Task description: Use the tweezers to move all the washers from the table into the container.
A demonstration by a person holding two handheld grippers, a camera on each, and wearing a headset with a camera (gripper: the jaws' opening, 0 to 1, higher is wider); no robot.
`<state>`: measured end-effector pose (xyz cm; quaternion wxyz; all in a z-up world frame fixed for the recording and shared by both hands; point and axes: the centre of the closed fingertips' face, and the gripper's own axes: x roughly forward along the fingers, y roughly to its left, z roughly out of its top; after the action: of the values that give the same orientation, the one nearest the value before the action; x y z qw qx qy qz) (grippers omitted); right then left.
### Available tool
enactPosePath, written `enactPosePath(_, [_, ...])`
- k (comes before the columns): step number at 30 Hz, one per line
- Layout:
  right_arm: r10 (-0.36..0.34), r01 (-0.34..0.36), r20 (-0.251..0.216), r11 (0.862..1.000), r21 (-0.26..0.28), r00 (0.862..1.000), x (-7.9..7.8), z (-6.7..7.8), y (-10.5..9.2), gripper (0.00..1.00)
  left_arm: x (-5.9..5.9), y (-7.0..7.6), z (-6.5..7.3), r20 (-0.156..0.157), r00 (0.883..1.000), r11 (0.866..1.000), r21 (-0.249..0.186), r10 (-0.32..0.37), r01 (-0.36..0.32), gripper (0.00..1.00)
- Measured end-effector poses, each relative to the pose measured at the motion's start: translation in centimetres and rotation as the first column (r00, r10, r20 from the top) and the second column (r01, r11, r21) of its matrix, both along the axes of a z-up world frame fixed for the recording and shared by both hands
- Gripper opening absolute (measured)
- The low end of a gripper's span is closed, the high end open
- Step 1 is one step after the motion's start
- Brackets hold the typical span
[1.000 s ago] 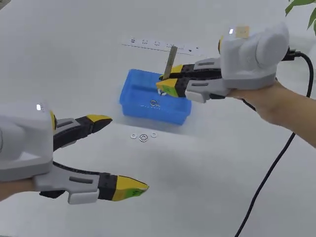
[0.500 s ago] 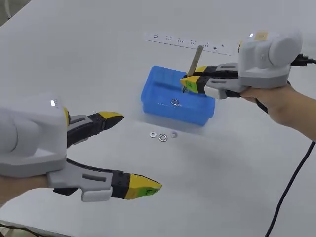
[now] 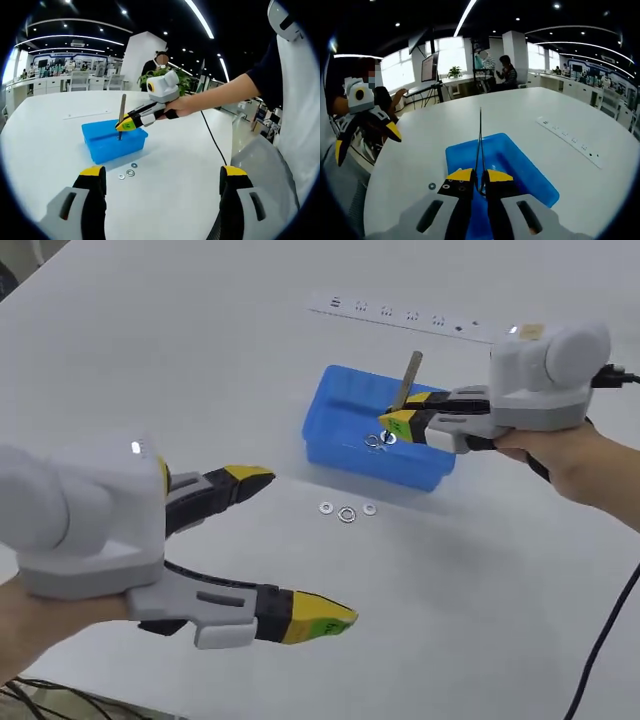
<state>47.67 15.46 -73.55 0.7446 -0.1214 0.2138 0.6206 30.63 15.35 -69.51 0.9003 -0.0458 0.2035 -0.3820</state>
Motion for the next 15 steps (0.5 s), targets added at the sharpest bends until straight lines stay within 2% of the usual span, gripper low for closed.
enactPosePath(10, [-0.017, 0.017, -0.019, 1.000, 0.002, 1.000, 0.09, -0.17, -0.23, 0.10, -0.16, 0.11, -0.01, -0.004, 1.000, 1.000, 0.003, 0.002, -0.002, 0.99])
enactPosePath(15, [-0.019, 0.019, -0.015, 1.000, -0.002, 1.000, 0.24, -0.15, -0.45, 0.10, -0.18, -0.03, 0.00, -0.004, 1.000, 1.000, 0.004, -0.001, 0.001, 0.99])
